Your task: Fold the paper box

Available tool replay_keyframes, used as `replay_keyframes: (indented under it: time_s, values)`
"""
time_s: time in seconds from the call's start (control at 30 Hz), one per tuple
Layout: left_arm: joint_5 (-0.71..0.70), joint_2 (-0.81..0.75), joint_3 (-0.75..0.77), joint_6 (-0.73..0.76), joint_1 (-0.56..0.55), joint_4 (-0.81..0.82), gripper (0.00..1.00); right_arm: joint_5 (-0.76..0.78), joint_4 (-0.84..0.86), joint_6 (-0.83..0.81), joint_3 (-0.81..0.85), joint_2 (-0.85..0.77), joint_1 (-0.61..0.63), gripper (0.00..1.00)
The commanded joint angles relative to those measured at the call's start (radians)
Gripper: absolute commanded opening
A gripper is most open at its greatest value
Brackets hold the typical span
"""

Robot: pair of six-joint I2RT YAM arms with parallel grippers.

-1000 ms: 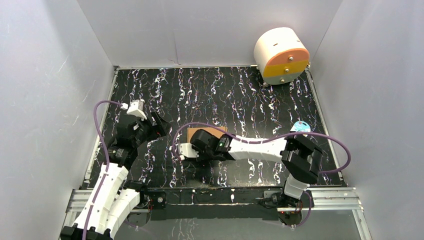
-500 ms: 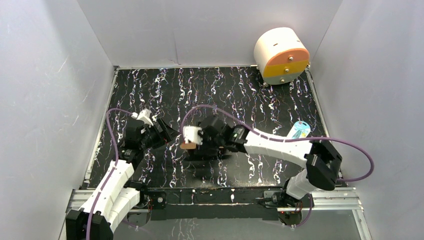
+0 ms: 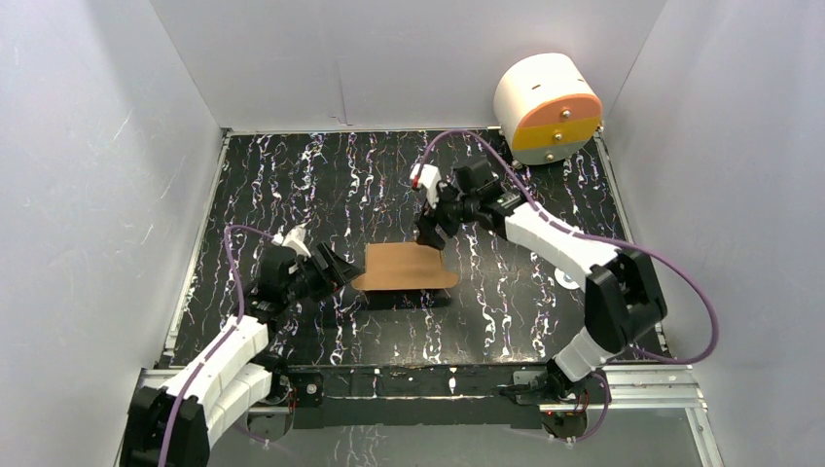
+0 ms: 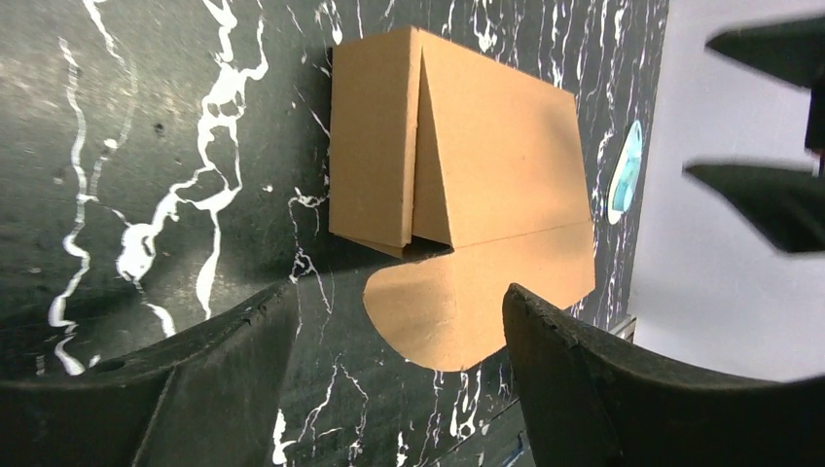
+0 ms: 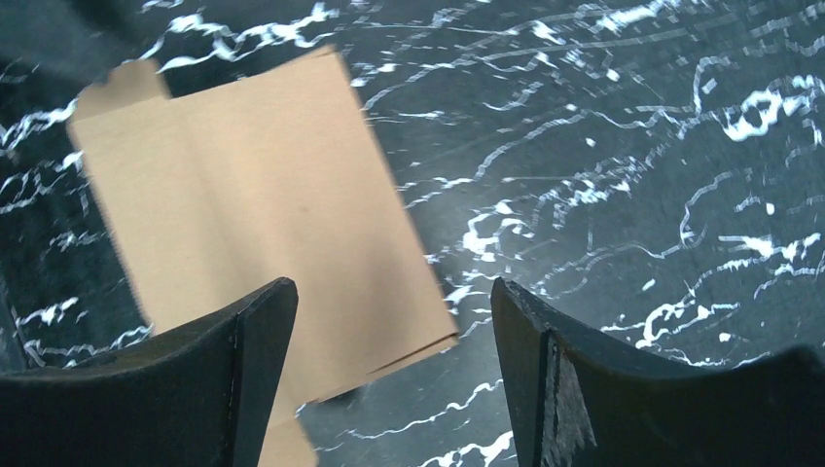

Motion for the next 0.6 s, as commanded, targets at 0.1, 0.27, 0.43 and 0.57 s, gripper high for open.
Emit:
replay_keyframes:
  time_s: [0.1,0.27,0.43,0.57]
  values:
    - [-0.094,0.132,0.004,-0.031,-0.116,0.142,0.73,-0.195,0.17,0.169,0.059,0.161,-0.149,0.81]
    - [-0.135,0.197,-0.012,-0.021,-0.123,0.19,0.68,-0.201,0.226,0.223,0.029,0.226,-0.175,0.81]
    - [-0.163,0.264,0.003,0.025,-0.126,0.179,0.63,-0.166,0.263,0.302,-0.029,0.233,-0.187,0.78]
    - [-0.225,0.286,0.014,0.05,-0.126,0.176,0.6,-0.165,0.283,0.339,-0.094,0.214,-0.189,0.76]
